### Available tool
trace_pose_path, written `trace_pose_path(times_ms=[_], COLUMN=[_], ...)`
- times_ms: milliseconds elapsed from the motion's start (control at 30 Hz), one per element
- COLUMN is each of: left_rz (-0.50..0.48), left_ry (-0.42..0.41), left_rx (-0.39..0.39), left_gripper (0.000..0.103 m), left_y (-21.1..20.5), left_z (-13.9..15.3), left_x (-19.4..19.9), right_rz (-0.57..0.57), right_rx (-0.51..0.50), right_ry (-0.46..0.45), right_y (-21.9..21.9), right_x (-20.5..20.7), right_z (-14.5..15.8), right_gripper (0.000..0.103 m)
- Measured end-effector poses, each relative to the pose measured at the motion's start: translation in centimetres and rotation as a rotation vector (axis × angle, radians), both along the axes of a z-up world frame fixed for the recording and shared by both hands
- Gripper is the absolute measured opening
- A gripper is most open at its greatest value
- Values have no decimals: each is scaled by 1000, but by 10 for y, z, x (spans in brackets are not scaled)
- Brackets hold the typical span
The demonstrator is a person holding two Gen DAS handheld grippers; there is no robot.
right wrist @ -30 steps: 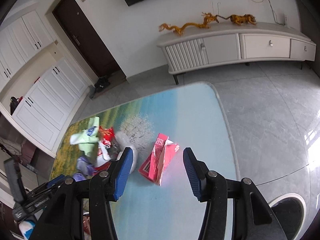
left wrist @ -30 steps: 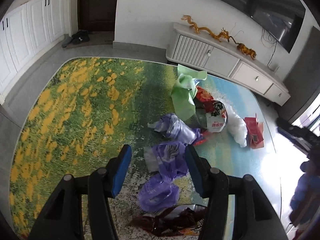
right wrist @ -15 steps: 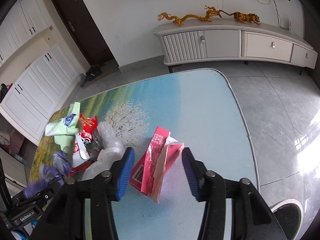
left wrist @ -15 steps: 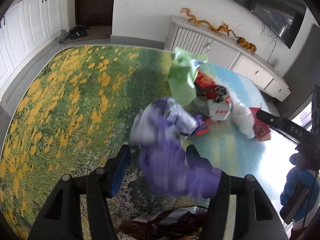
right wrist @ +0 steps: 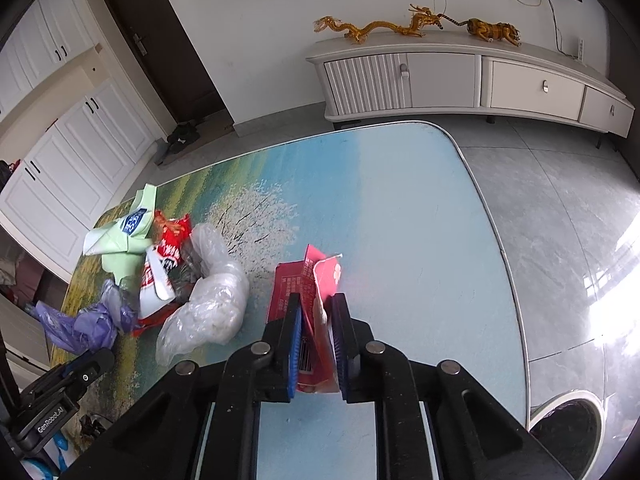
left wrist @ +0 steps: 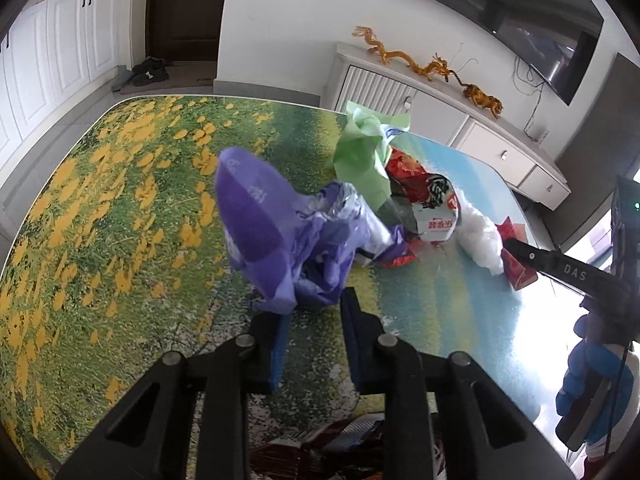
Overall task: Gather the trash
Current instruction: 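Grasp the purple plastic bag with the left tool while the right tool grasps the pink carton, then carry both items over the bin and open both tools to drop them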
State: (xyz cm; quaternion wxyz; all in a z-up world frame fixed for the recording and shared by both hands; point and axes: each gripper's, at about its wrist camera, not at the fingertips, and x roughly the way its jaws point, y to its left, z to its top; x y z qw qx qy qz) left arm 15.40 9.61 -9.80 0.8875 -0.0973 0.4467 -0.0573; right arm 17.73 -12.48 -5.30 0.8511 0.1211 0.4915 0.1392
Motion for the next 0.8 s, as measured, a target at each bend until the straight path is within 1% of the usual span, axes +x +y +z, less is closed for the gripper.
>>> trace_pose_path(times_ms=[167,300,433,600,800], left_rz=[-16,-35,-55,-57,-69], left_ry=[-29,-70,-108,-137,-172], left_rx=[-44,-141,-206,-240,-232], left_gripper=[19,18,18,18,18], left_y=[3,14,20,23,15], left_z=[5,15,26,40,61], left_x=[-6,-14,-23,-35,-52], right_rz=[6,5,15,20,9], right_rx=[-1,9,29,53,91], right_ry=[-10,-23,-40,-58,-92], right_y=[2,2,5,5,-9], right_x=[-10,-20,-34,-49,-74], right_z=[7,15,23,34,53], right_gripper=[13,13,12,12,11])
